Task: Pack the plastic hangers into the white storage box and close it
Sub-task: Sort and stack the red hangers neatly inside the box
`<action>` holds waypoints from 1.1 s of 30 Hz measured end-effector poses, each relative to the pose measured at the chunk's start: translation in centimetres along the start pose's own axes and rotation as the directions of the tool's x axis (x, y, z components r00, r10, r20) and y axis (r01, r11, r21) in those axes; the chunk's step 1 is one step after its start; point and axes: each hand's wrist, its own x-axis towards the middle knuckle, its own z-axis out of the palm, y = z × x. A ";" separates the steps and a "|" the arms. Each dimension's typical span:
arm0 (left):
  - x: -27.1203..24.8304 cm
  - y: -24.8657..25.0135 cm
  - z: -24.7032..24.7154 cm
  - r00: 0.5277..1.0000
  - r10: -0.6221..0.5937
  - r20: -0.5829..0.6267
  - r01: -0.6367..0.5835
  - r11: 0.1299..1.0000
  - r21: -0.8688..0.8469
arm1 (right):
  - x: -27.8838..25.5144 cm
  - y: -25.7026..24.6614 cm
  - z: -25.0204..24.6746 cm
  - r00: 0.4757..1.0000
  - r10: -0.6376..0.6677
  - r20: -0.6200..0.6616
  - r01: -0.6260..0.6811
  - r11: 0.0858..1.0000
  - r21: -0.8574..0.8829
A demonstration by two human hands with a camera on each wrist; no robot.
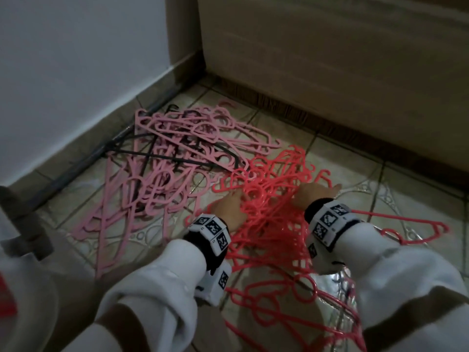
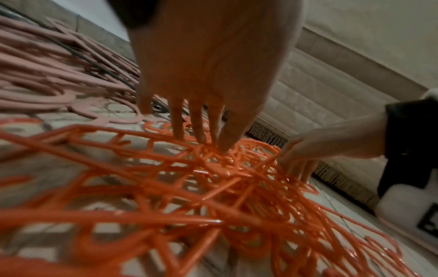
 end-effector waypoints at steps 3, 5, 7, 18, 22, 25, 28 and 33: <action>-0.2 0.3 0.9 1.000 0.028 0.010 -0.027 0.998 -0.058 | 0.3 1.6 -1.0 0.980 -0.065 0.187 0.058 0.997 0.043; -0.2 0.1 1.4 0.999 0.008 -0.032 -0.010 0.998 -0.067 | 0.1 2.3 -1.8 0.996 0.004 0.090 -0.006 1.000 0.021; -0.4 0.1 1.7 0.999 -0.033 -0.027 0.029 0.993 -0.115 | 0.1 2.8 -1.8 0.995 0.060 -0.084 -0.060 0.998 0.007; -1.0 0.3 1.9 0.996 -0.086 -0.003 0.085 0.978 0.189 | -0.8 4.9 1.8 0.988 -0.083 -0.128 0.106 0.978 0.180; -1.8 1.5 2.3 0.992 -0.121 0.021 0.115 0.977 0.180 | -2.7 5.9 4.0 0.993 0.103 -0.062 -0.052 0.835 0.547; -1.7 1.5 3.2 0.989 -0.149 0.020 0.148 0.989 0.030 | -2.8 5.9 4.9 0.985 0.155 0.074 -0.163 0.717 0.678; -1.5 1.6 3.8 0.975 -0.221 0.034 0.223 0.962 -0.159 | -2.5 6.0 4.5 0.966 0.201 0.165 -0.256 0.623 0.739; -1.5 1.7 4.4 0.950 -0.308 0.051 0.309 0.903 -0.300 | -2.0 6.6 4.7 0.954 0.236 0.187 -0.292 0.576 0.763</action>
